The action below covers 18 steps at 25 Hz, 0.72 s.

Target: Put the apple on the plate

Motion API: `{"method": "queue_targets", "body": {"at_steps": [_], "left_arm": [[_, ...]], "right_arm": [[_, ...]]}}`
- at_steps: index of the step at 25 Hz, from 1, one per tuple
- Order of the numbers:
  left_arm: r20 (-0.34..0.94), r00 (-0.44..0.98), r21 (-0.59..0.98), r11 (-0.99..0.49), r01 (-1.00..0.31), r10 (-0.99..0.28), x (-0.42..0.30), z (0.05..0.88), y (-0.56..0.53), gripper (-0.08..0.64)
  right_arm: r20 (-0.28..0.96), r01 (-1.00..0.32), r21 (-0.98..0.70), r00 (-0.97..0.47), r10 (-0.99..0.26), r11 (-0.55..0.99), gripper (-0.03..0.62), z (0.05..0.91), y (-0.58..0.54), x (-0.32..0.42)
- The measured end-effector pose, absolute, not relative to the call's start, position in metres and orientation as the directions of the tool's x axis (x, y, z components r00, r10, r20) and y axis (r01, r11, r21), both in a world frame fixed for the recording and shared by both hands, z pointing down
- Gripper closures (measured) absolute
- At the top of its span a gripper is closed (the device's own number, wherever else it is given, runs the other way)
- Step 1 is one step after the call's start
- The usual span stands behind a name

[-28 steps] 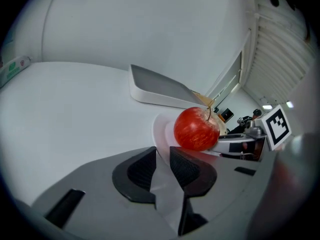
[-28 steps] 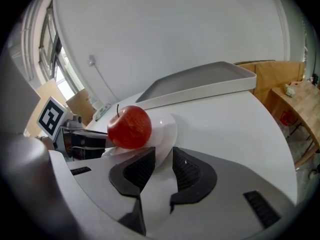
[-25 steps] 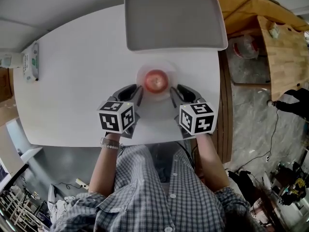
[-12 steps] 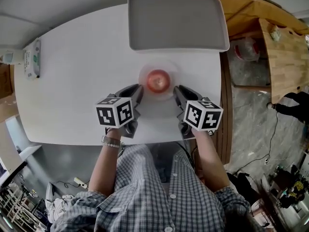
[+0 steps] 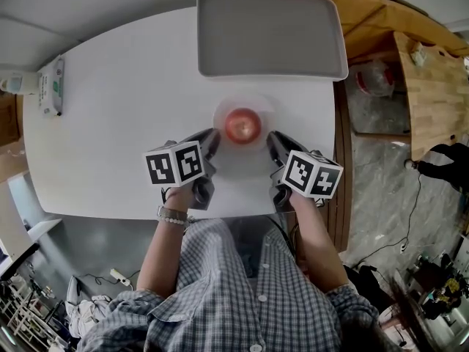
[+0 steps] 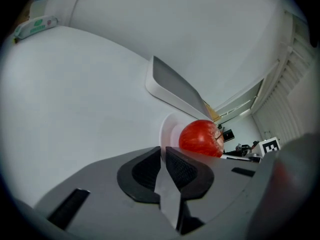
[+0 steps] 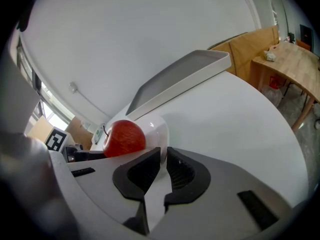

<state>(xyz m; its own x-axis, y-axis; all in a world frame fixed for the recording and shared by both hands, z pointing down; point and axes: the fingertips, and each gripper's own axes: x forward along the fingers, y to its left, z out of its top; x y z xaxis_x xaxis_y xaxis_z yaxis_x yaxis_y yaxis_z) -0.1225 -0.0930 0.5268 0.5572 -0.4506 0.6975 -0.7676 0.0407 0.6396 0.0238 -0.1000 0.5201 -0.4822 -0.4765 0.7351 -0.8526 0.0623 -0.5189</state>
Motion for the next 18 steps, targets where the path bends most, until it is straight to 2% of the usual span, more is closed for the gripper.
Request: {"method": "queue_targets", "body": {"at_steps": [18], "left_arm": [[0.689,0.555,0.642,0.039,-0.765,-0.466,-0.117,0.495,-0.113,0.523]], "right_arm": [[0.704,-0.831,-0.554,-0.495,-0.510,0.042,0.543,0.486,-0.121,0.031]]}}
